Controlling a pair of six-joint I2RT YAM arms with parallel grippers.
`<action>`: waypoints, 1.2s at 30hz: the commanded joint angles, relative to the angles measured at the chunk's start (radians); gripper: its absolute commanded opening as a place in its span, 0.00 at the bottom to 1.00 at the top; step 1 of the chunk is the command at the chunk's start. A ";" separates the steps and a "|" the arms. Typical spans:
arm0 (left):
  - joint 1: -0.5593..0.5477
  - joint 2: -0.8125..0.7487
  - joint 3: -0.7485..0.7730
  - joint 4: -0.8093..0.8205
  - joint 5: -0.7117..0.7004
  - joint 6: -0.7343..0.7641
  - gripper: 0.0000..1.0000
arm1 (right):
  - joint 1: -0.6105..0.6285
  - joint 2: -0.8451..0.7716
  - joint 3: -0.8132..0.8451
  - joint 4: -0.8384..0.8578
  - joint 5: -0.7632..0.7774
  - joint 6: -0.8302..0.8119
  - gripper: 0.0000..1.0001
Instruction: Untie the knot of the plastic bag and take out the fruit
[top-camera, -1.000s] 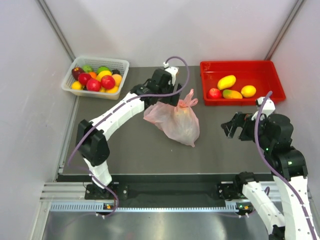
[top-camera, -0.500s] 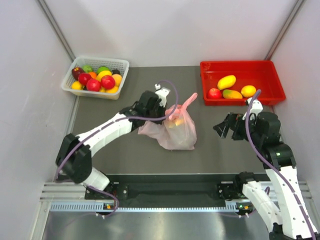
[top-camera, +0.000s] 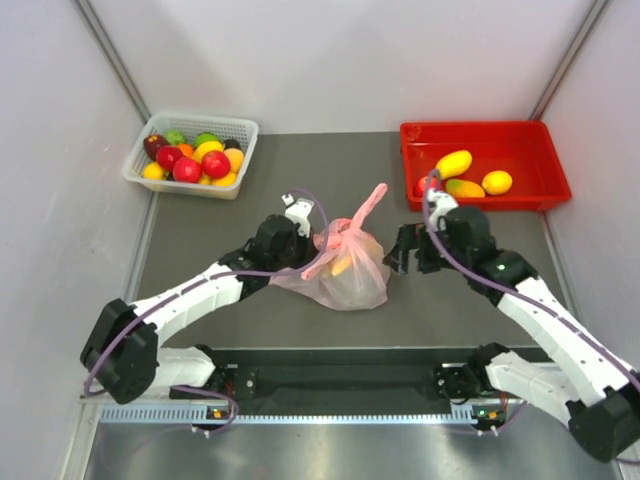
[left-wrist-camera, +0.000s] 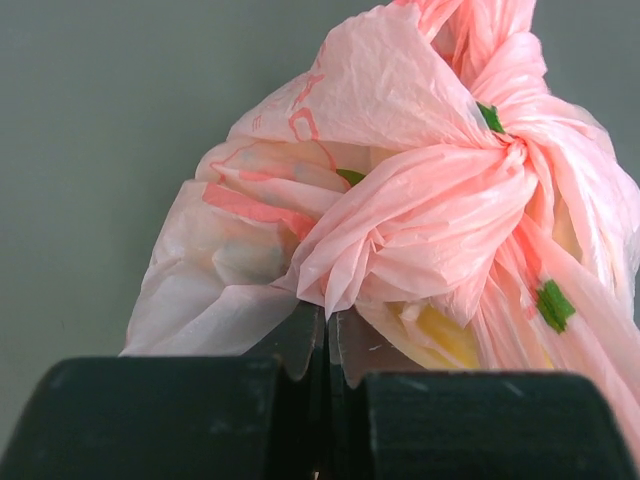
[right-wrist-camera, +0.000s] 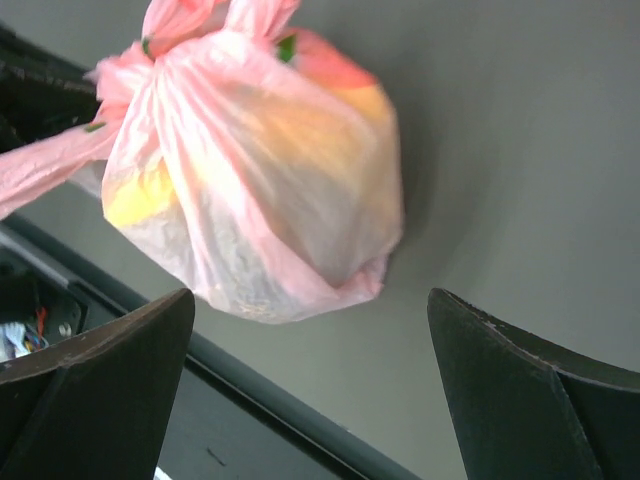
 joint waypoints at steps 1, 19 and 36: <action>0.001 -0.052 -0.070 0.028 -0.046 -0.039 0.00 | 0.132 0.047 0.031 0.145 0.159 0.023 1.00; 0.001 -0.120 -0.123 0.048 -0.053 -0.059 0.00 | 0.282 0.377 0.127 0.366 0.079 -0.055 0.87; 0.002 -0.179 -0.144 0.002 -0.293 -0.128 0.00 | 0.284 0.258 0.054 0.269 0.326 0.007 0.00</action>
